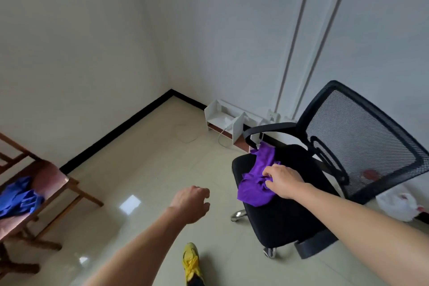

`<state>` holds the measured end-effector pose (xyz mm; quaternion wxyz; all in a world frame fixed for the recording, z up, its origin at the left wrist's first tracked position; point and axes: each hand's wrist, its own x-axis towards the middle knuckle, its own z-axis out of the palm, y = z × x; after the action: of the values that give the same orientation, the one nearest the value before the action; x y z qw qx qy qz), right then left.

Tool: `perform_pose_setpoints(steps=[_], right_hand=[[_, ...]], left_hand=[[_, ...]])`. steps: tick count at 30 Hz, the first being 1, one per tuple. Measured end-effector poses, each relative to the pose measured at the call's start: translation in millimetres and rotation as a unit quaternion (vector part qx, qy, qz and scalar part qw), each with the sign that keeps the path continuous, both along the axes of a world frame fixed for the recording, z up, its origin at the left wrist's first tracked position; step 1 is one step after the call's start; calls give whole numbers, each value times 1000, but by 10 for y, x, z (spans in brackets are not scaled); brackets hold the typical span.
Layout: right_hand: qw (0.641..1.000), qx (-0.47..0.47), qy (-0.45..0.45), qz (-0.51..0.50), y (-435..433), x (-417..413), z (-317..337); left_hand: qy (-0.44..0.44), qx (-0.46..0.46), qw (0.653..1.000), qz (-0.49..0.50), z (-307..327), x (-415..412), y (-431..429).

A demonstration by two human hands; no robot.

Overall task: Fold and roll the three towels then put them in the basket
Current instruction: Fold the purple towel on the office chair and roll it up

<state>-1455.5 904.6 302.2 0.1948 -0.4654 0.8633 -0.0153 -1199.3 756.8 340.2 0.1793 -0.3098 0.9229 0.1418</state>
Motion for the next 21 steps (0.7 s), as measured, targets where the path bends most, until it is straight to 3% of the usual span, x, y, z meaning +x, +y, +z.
perform_pose_setpoints(steps=[4, 11, 21], right_hand=[[997, 1, -9, -71, -428, -246, -120], [977, -12, -64, -206, -838, -289, -326], [919, 27, -122, -373, -356, -532, -882]], left_hand=[[5, 3, 998, -62, -96, -461, -830], [-68, -3, 981, -182, -240, -1180, -1942], [-127, 61, 947, -288, -735, -2278, -1903]])
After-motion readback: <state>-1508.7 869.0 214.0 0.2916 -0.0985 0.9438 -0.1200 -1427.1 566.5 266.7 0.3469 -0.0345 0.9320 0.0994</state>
